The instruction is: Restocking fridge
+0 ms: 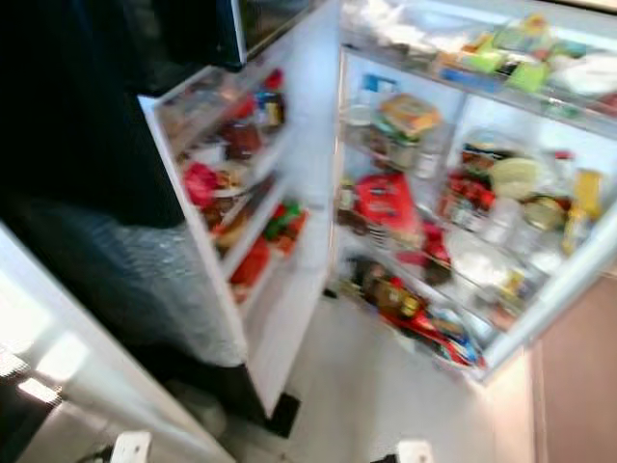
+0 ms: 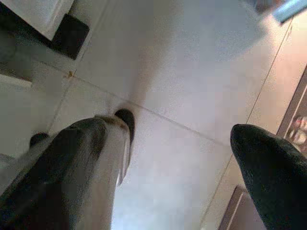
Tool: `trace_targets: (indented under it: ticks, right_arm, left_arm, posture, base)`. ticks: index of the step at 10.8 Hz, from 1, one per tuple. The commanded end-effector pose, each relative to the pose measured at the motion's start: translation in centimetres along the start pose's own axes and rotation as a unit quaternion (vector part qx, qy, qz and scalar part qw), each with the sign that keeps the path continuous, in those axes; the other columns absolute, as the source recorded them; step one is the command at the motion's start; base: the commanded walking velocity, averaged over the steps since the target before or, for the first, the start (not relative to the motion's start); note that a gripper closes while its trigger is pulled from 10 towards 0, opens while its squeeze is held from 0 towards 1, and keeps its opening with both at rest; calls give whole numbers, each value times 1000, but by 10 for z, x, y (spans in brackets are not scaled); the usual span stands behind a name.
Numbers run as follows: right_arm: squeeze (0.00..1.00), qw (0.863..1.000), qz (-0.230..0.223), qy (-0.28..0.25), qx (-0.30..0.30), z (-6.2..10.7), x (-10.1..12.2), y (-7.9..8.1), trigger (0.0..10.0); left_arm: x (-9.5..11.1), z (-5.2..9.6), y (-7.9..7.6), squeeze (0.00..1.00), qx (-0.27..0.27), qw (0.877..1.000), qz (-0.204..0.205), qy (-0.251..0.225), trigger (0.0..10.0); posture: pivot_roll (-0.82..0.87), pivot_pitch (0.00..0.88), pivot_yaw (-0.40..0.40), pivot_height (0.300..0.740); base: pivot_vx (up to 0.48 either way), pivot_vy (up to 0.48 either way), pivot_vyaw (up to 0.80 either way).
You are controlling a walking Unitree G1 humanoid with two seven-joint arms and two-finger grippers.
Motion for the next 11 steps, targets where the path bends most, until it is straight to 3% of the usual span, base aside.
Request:
trace_targets:
  ticks: [1,5,11]
  right_arm:
    - [0,1000,-2,2,0,0,-3,4,10000]
    - [0,1000,-19,-2,-10,1,-3,2,10000]
    - [0,1000,-25,-4,-16,1,-3,1,10000]
  left_arm:
    - [-15,3,3,0,5,1000,-12,24,10000]
    - [-12,3,2,0,2,999,-35,22,10000]
    - [-8,2,1,0,3,999,-41,14,10000]
  posture:
    - [-31,40,39,740]
    - [-33,42,37,740]
    - [-30,40,40,740]
  base:
    - [0,0,0]
    - [0,0,0]
    - [0,-301,0]
Point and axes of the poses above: a point about 5 cm out from each wrist's last joint towards the gripper, its own z axis pointing back from the gripper into the wrist, its own x axis along the axis of the wrist's last joint, y = z × x, the point moved 3 cm from there along -z, pointing out of the wrist towards the gripper, and after that the axes turned 11 degrees about -z, right-handed, at the moved point
